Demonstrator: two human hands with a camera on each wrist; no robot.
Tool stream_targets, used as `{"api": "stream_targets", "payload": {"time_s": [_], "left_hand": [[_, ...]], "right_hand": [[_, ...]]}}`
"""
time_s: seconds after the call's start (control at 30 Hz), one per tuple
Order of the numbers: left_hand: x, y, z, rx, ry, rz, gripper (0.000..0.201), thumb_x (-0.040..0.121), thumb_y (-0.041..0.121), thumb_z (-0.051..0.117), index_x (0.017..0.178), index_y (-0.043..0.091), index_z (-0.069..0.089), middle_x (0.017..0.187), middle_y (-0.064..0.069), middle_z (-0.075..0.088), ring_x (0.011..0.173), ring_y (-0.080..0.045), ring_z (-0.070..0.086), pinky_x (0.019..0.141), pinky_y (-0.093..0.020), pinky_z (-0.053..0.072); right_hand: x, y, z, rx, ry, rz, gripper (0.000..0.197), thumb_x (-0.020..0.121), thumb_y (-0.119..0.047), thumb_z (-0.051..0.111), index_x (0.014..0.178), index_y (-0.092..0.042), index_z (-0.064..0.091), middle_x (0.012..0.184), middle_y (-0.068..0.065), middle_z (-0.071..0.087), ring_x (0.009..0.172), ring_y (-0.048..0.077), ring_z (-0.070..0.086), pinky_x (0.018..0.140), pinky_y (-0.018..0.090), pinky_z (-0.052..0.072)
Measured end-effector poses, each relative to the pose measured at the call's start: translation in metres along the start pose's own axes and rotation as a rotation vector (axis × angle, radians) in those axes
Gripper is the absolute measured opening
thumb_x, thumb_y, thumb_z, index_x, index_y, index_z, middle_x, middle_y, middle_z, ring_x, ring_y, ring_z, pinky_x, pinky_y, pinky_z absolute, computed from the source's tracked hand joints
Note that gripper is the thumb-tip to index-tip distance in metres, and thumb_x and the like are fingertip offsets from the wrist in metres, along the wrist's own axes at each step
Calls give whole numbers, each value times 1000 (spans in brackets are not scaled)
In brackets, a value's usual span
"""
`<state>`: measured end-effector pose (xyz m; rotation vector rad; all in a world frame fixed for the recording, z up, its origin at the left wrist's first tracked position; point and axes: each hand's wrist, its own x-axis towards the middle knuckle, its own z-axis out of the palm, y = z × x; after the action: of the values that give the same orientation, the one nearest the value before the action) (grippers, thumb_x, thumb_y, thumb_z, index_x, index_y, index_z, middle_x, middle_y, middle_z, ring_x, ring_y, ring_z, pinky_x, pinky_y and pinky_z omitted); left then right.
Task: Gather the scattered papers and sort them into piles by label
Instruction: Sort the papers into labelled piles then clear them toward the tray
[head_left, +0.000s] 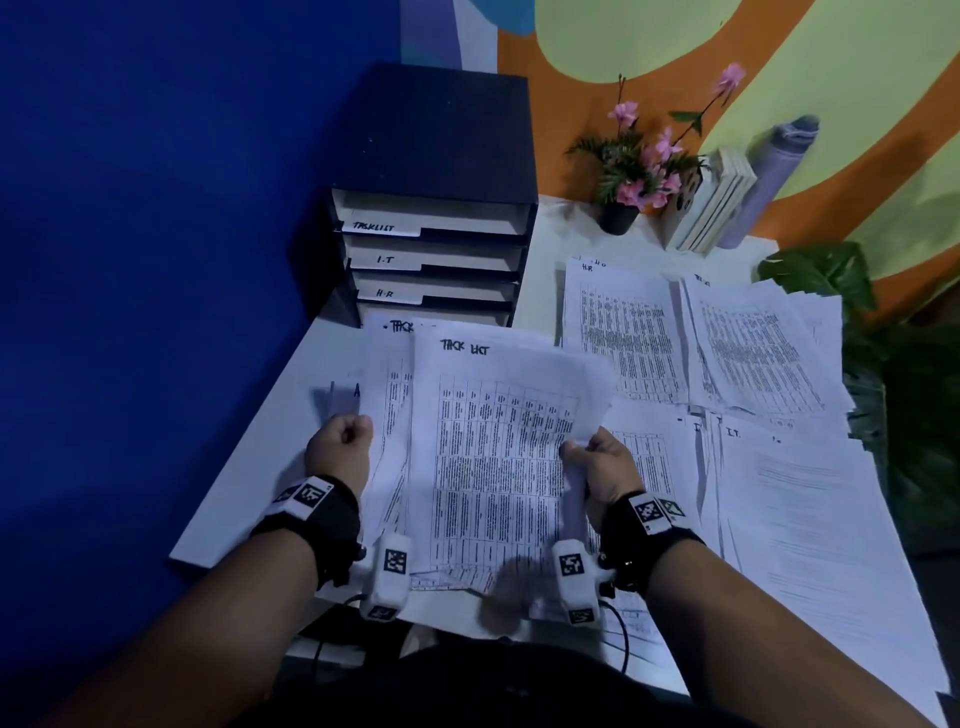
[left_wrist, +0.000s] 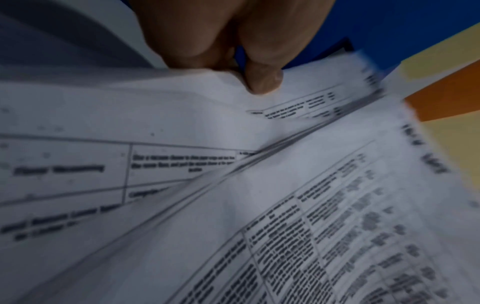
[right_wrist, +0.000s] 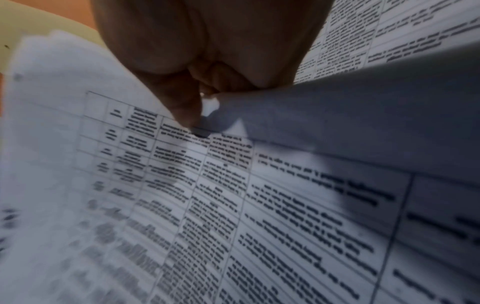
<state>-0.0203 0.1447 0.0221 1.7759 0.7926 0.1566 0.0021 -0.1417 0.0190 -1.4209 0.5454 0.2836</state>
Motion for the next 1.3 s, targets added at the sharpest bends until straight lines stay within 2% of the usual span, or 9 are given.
{"api": "stream_targets", "payload": {"time_s": [0.13,0.3,0.43,0.6,0.67,0.73,0.87,1.03,1.3], "left_hand": [[-8,15,3,-56,-103,-26,11,95,19,55,93,13,64,96,-7,63,95,-26,58,81,-24,38],[-32,47,11,-102,-272,24,51,101,49,29,140,21,45,145,1,44,137,-21,37,107,-29,27],[-31,61,25,72,-235,248,34,96,16,51,129,21,48,120,6,58,109,-16,55,90,-25,40],[-14,61,36,-65,4,165,25,92,9,53,116,16,57,109,-4,65,100,-26,62,86,-33,47],[-10,59,41,-126,34,132,19,94,12,53,110,20,57,106,-2,65,100,-27,62,86,-35,48],[-11,58,51,-179,-75,137,18,95,14,52,111,24,54,110,-1,65,104,-26,62,91,-39,49],[-26,57,77,-199,-320,62,51,98,17,51,144,27,33,129,5,54,120,-21,54,99,-40,44],[-37,40,99,39,-318,38,58,97,12,52,149,21,29,152,1,34,138,-21,36,108,-38,36],[-36,17,107,285,-227,95,55,94,21,57,146,25,37,153,-4,33,139,-25,35,112,-44,32]], "right_hand": [[-4,-7,4,19,-79,-66,26,93,5,52,83,-17,63,64,-4,60,61,15,49,59,27,41],[3,-30,16,-162,63,-228,22,91,-11,53,79,-29,53,64,1,51,59,19,46,56,33,41],[-5,-55,24,-125,4,-344,13,95,-11,53,105,-17,58,66,-2,54,52,12,49,47,26,42],[2,-50,6,-203,-148,-230,16,93,-15,61,107,-23,63,83,1,65,73,19,60,70,36,52],[1,-39,-7,-220,-175,-187,10,94,-11,60,98,-20,63,69,3,56,57,17,49,53,30,44],[1,-35,-18,-159,-81,-191,9,94,-6,57,91,-13,61,60,1,48,49,15,39,46,23,34],[25,-40,-57,-139,266,-183,15,93,-6,51,83,-13,59,60,6,50,49,19,47,50,29,43],[52,-53,-139,-212,626,-187,16,91,-9,51,95,-11,66,73,12,59,61,26,56,61,31,49],[78,-105,-243,-239,827,-166,38,96,-10,50,133,-1,53,126,22,59,103,32,58,86,33,43]]}}
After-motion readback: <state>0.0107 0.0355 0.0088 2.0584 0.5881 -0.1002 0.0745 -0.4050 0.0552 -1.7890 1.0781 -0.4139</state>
